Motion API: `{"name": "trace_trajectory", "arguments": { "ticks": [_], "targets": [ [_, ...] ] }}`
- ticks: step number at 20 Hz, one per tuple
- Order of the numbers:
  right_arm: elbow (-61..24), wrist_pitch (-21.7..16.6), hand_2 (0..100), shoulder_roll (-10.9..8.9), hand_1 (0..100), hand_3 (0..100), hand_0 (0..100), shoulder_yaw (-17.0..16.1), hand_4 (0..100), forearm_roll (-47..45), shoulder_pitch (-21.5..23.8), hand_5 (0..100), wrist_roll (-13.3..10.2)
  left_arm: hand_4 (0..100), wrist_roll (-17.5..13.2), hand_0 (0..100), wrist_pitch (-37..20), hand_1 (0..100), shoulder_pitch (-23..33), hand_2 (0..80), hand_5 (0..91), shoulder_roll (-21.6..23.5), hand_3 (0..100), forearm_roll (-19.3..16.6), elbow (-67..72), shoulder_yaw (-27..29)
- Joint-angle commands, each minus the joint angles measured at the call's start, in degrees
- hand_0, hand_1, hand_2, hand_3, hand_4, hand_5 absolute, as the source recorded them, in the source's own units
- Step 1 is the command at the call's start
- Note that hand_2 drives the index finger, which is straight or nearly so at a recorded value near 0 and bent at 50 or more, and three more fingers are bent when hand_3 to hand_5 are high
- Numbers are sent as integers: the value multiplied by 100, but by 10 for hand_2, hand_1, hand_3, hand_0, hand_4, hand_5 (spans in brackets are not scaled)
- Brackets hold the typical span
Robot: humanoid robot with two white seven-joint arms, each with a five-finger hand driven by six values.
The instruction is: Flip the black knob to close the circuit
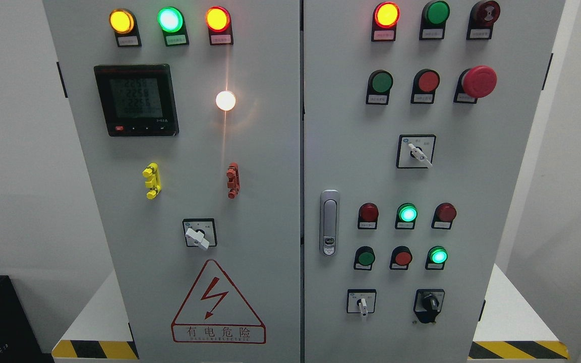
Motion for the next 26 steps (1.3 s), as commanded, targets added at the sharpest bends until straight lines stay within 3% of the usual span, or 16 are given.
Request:
{"name": "trace_trajectory", "arguments": {
  "ticks": [1, 8, 11, 13, 15, 20, 26],
  "targets": [
    [-1494, 231, 908, 26, 92, 1000, 0, -160, 946, 133, -169, 1000, 130, 0, -2, 120, -4, 556, 123, 0, 0, 0, 0, 0, -132, 0],
    [-1688, 592, 904, 44, 84, 1000, 0, -195, 947, 370, -546, 1000, 324, 0, -2, 120, -4, 556, 123, 0, 0, 8, 0, 0, -132, 0],
    [-1749, 820, 905, 53, 76, 1000, 0, -265, 947, 589, -880, 1000, 517, 0, -2, 120, -4, 556, 123, 0, 0, 8, 0, 0, -132, 0],
    [-1767, 865, 905, 53, 65, 1000, 0, -309, 947, 827, -1004, 1000, 658, 0, -2, 120, -4, 556, 123, 0, 0, 0, 0, 0, -132, 0],
    [-1776, 865, 904, 61, 2, 1000, 0, -309, 946, 959, -1057, 1000, 658, 0, -2, 120, -4, 556, 123, 0, 0, 0, 0, 0, -132, 0],
    [-1872, 874, 903, 53, 0, 1000, 0, -309, 947, 1240, -1136, 1000, 702, 0, -2, 120, -4, 556, 123, 0, 0, 0, 0, 0, -132, 0],
    [-2013, 1128, 906, 44, 0, 1000, 0, -309, 947, 1583, -1408, 1000, 1062, 0, -2, 120, -4, 556, 123, 0, 0, 9, 0, 0, -132, 0]
  ]
}}
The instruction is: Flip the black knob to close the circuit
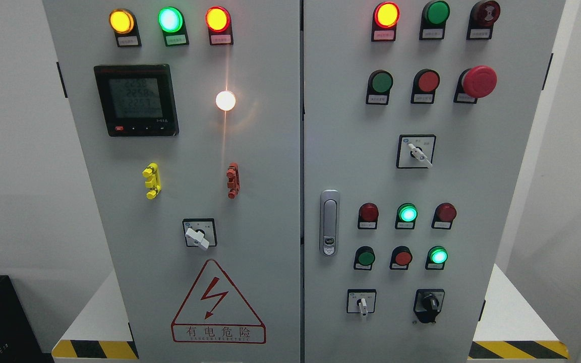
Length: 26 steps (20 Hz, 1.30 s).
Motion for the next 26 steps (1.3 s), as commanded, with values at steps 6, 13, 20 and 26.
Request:
{"name": "trace_trajectory", "arguments": {
  "ticks": [6, 13, 20, 26],
  "targets": [
    [51, 297, 905, 0, 0, 1000, 0, -89, 947, 482, -710, 1000, 158, 0, -2, 120, -4, 556, 123, 0, 0, 6, 0, 0, -132, 0],
    [421, 376, 903, -44, 0, 1000, 0, -388, 946, 500, -1027, 1000, 185, 0, -2, 120, -4, 556, 123, 0, 0, -3, 0, 0, -132, 0],
    [597, 420, 901, -62, 0, 1000, 0, -511, 944, 500, -1168, 1000, 202, 0, -2, 120, -4, 556, 123, 0, 0, -3, 0, 0, -132, 0],
    [579, 473, 902, -71, 0, 1000, 0, -520, 942, 500, -1177, 1000, 202, 0, -2, 120, -4, 556, 123, 0, 0, 6, 0, 0, -132, 0]
  ]
}}
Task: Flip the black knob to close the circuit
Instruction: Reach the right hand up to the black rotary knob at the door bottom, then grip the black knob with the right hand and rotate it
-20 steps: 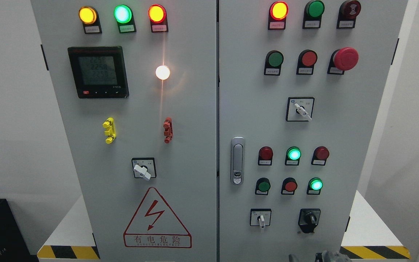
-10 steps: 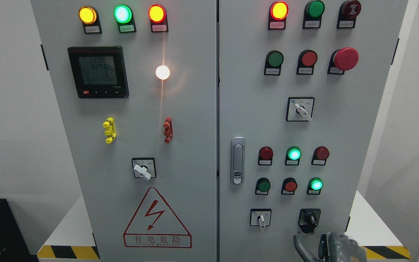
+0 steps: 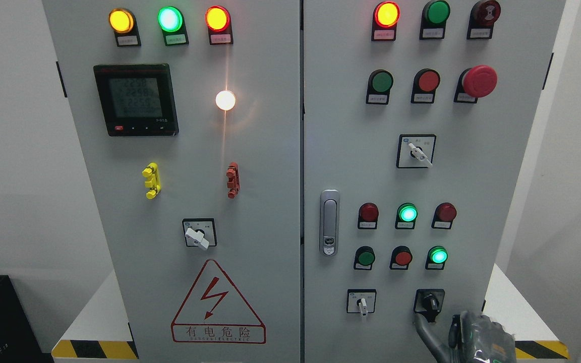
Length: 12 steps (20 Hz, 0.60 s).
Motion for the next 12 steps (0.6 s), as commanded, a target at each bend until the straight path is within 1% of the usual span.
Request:
{"name": "trace_trajectory", "arguments": {
  "ticks": [1, 2, 4, 7, 12],
  "targets": [
    [161, 27, 902, -25, 0, 1000, 0, -134, 942, 8, -54, 1000, 10, 0, -2, 120, -4, 556, 123, 0, 0, 3, 0, 0, -132, 0],
    [152, 27, 902, -25, 0, 1000, 0, -169, 942, 8, -62, 1000, 10, 0, -2, 120, -4, 556, 123, 0, 0, 3, 0, 0, -132, 0],
    [143, 27, 901, -16, 0, 1000, 0, -240, 942, 8, -62, 1000, 123, 0, -2, 120, -4, 556, 123, 0, 0, -5, 0, 0, -132, 0],
    [126, 27, 899, -16, 0, 1000, 0, -310, 942, 8, -62, 1000, 142, 0, -2, 120, -4, 556, 123, 0, 0, -5, 0, 0, -132, 0],
    [117, 27, 896, -16, 0, 1000, 0, -319, 941, -1, -88, 1000, 150, 0, -2, 120, -4, 556, 123, 0, 0, -5, 0, 0, -132, 0]
  ]
}}
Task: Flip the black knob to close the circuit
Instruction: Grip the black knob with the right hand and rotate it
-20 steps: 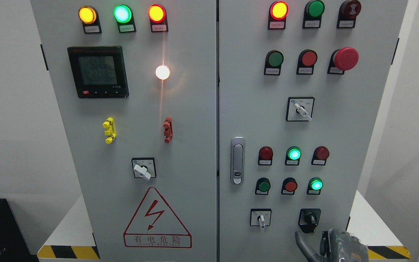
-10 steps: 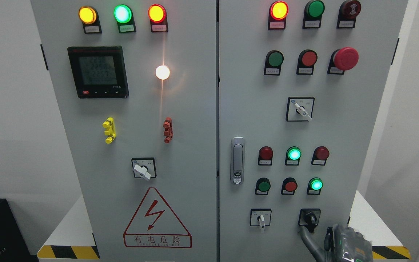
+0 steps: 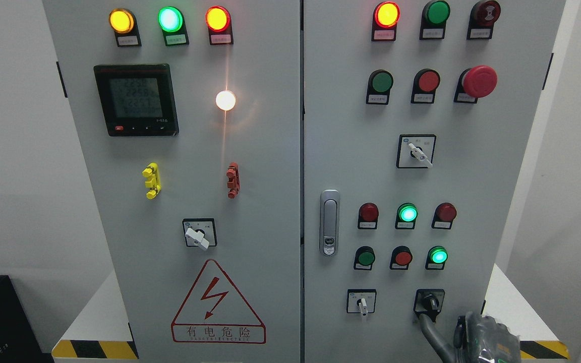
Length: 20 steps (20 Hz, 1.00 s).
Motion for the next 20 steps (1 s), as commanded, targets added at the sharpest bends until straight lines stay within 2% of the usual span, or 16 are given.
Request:
{"name": "trace_trajectory", "arguments": {
  "ticks": [1, 9, 20],
  "targets": [
    [41, 3, 897, -4, 0, 1000, 0, -224, 941, -4, -61, 1000, 8, 0, -2, 120, -5, 556, 123, 0, 0, 5, 0, 0, -132, 0],
    [32, -5, 897, -4, 0, 1000, 0, -435, 940, -21, -167, 1000, 69, 0, -2, 120, -5, 556, 123, 0, 0, -4, 0, 0, -132, 0],
    [67, -40, 896, -13, 0, 1000, 0, -531, 939, -30, -123, 1000, 69, 0, -2, 120, -5, 556, 123, 0, 0, -4, 0, 0, -132, 0]
  ]
}}
